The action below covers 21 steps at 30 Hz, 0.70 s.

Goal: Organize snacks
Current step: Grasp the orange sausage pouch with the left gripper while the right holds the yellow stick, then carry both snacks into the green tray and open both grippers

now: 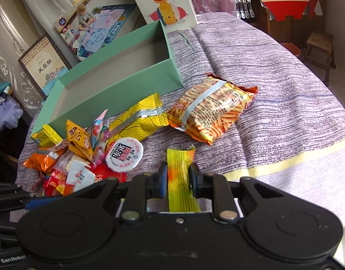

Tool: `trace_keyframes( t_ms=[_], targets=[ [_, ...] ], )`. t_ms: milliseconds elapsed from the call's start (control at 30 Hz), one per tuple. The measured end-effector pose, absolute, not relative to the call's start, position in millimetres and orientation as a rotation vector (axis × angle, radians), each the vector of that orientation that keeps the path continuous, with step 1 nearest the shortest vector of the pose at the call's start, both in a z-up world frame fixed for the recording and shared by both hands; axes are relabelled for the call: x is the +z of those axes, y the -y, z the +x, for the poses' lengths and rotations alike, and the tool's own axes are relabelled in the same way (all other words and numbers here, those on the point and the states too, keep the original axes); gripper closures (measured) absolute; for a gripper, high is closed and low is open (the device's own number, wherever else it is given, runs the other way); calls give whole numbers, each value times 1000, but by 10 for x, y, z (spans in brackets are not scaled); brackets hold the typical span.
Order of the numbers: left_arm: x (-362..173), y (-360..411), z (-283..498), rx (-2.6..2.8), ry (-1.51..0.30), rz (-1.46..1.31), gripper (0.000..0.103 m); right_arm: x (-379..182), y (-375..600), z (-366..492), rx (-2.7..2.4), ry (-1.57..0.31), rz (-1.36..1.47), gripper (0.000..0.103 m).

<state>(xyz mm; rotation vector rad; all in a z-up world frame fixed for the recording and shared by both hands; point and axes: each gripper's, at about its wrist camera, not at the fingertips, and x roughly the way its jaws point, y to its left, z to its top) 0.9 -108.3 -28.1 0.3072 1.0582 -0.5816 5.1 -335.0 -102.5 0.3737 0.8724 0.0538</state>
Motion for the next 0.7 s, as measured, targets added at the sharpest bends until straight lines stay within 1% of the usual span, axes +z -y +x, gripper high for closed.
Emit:
trace_keyframes(
  t_ms=[200, 333, 500, 700],
  targets=[
    [25, 1012, 46, -578, -992, 247, 75, -848, 3391, 11, 82, -865, 415, 83],
    [221, 930, 385, -526, -961, 177, 75, -586, 3394, 224, 113, -828, 415, 83],
    [301, 852, 1061, -446, -955, 105, 75, -273, 3351, 776, 147, -765, 399, 83],
    [168, 943, 1996, -378, -981, 36, 74, -139, 3299, 1878, 149, -765, 422, 83]
  ],
)
